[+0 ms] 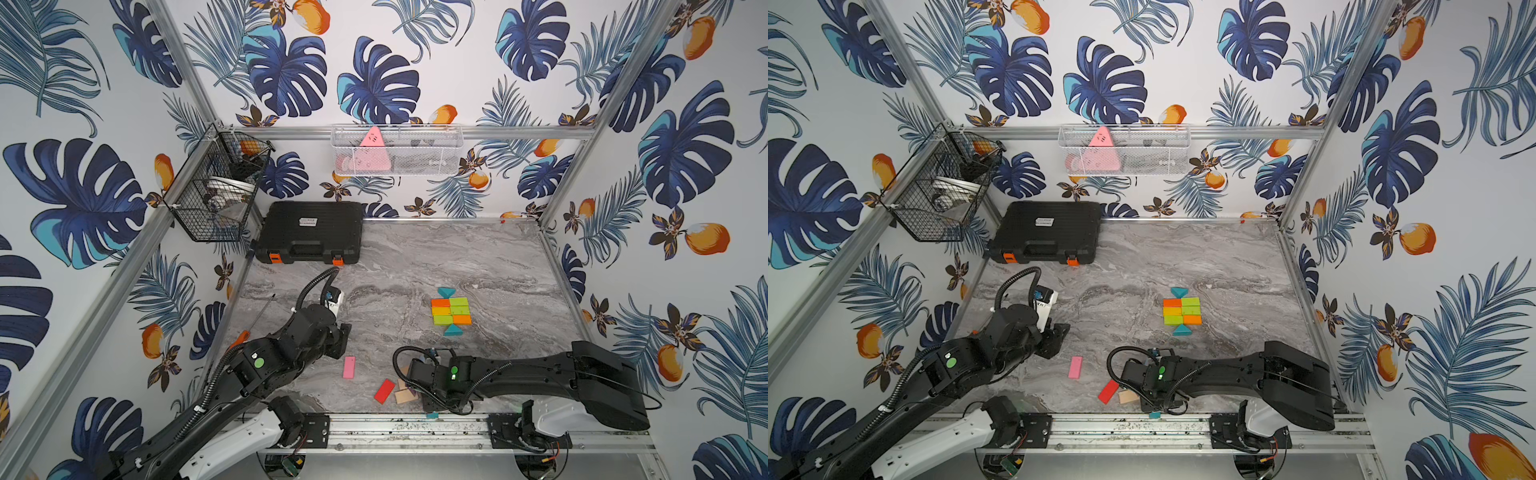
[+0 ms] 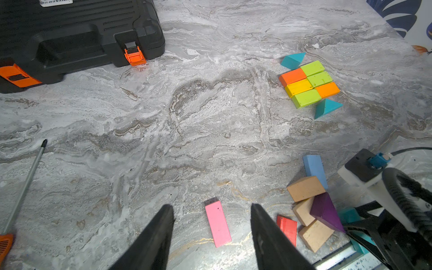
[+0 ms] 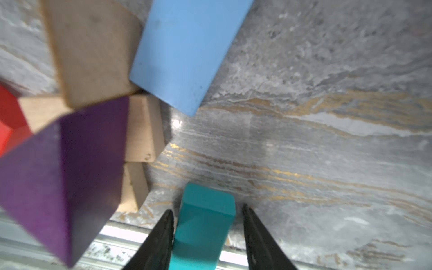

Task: Assemble a piece of candy with building blocks
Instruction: Pick up the building block from the center of the board.

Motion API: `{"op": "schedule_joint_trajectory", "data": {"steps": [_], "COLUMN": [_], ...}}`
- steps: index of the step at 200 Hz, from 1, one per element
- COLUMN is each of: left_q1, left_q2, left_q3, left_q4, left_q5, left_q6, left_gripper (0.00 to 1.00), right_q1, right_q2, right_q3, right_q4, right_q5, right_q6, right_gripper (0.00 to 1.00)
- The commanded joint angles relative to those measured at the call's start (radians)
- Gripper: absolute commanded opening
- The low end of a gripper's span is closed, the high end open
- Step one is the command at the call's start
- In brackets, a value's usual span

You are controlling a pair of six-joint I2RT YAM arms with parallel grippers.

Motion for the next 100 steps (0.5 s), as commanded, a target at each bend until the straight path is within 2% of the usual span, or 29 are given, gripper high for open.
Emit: {"op": "schedule_joint_trajectory", "data": {"steps": [1,74,100], "left_q1": [0.002,0.001,0.001], "left_q2": [-0.004,0.001,-0.003], "left_q3": [-0.003,-0.003,-0.003], "left_q4": [0.027,0.025,0.023], "left_q5": [0.006,0.006,0.003], "left_q6": [0.007,0.006,0.004], "left_gripper": [0.58,0.58,0.58], "right_q1": [0.009,0.013,0.012], "right_q2": [0.04,0.018,-0.037], "right_q3": [-0.014,-0.053,-0.036], "right_q4": [0.028,0.075,0.017], "right_q5": [-0.014,0.028,0.078], "right_q6": [0.003,0.062,0.06], "right_gripper": [0.46,0.34,0.31]}}
